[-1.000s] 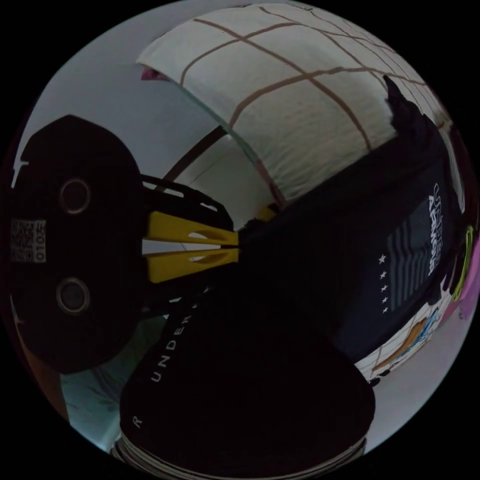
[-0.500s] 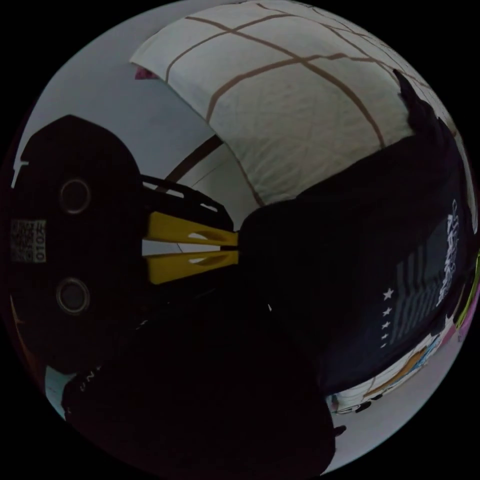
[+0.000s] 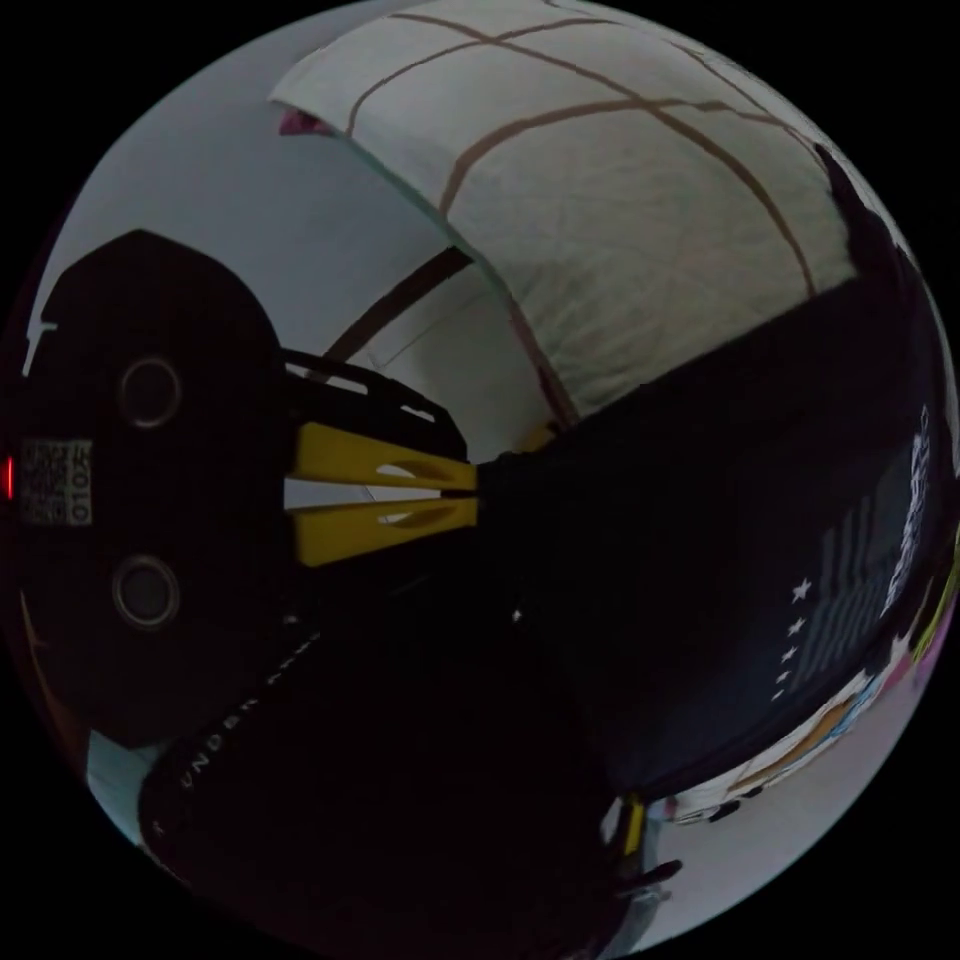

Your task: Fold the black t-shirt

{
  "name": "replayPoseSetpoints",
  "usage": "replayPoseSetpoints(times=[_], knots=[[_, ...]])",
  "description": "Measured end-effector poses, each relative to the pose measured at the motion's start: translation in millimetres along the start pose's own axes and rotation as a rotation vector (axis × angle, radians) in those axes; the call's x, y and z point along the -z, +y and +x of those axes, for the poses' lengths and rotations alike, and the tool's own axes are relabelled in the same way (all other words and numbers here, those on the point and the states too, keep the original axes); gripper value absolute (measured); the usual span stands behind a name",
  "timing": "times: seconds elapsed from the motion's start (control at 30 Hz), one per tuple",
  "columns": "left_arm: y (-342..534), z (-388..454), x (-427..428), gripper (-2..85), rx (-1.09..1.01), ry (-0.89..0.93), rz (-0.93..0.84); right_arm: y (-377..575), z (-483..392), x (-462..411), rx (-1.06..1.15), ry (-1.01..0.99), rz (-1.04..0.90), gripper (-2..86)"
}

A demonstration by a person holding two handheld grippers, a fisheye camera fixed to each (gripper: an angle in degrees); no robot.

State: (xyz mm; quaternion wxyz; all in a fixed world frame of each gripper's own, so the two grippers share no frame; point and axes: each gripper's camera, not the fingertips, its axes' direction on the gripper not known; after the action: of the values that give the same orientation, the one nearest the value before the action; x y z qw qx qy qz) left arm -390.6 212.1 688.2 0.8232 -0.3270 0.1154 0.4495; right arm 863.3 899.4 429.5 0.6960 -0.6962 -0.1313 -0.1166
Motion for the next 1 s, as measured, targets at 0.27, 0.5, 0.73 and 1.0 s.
replayPoseSetpoints(times=[0.27, 0.5, 0.73, 1.0], knots=[[41, -8, 13, 6.6, 0.162, 0.000, 0.067, 8, -39, 2, -0.114, -0.019, 0.084, 4.9], [53, -80, 103, 8.8, 0.386, 0.023, 0.485, 40, -61, 54, -0.269, 0.015, 0.361, 7.0], [-16, -156, 169, 10.5, 0.518, 0.034, 0.726, 16, -130, 115, -0.106, 0.124, 0.496, 6.8], [-64, -208, 185, 11.1, 0.564, 0.047, 0.702, 19, -189, 140, -0.055, 0.182, 0.479, 6.8]])
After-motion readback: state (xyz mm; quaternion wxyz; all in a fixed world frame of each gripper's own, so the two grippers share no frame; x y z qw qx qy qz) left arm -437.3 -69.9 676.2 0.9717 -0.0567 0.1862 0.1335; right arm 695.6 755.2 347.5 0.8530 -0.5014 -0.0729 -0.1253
